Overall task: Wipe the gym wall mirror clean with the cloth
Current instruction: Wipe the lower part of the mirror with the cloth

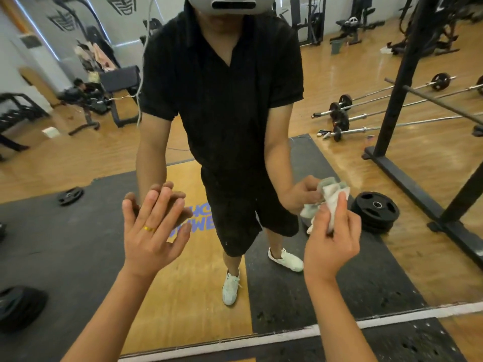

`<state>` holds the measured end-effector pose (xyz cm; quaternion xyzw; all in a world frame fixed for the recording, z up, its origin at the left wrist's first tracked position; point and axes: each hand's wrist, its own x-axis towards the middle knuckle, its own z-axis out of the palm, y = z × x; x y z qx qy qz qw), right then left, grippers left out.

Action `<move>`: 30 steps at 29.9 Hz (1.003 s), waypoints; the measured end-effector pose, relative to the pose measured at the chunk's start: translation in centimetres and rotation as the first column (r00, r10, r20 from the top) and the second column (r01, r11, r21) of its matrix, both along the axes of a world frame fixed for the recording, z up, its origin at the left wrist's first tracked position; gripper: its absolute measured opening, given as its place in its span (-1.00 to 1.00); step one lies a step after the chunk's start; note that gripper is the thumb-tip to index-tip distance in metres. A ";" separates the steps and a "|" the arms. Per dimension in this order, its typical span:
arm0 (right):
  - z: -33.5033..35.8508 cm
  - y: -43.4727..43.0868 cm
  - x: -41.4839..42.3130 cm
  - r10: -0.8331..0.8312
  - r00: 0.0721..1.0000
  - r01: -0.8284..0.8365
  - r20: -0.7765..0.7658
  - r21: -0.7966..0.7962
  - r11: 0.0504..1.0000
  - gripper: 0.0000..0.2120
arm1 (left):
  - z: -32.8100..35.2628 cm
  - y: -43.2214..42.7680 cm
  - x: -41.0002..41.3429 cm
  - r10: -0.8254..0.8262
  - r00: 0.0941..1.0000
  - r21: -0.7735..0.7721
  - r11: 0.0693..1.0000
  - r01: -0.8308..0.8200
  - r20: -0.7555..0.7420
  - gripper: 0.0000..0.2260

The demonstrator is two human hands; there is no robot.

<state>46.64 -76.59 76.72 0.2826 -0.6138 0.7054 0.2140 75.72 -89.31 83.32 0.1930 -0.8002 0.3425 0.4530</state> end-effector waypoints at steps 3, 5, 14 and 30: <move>0.1 0.3 -0.1 0.057 0.998 -0.058 0.007 0.014 0.998 -0.64 | -0.4 1.9 -2.0 -0.024 0.999 0.049 0.998 0.027 -0.043 -0.49; 0.4 0.7 -0.4 0.095 0.995 -0.095 0.010 0.023 0.995 -0.63 | -0.6 3.5 -4.7 -0.074 0.996 0.057 0.995 0.077 -0.040 -0.44; 2.1 2.7 -1.5 0.183 0.983 -0.183 0.001 0.031 0.983 -0.61 | -0.7 7.1 -19.8 -0.219 0.973 0.176 0.963 0.204 0.072 -0.49; 4.5 2.9 -12.4 -0.093 0.993 0.097 0.069 -0.055 0.994 -0.64 | -2.3 5.8 -21.5 -0.133 0.991 0.029 0.991 0.133 -0.010 -0.51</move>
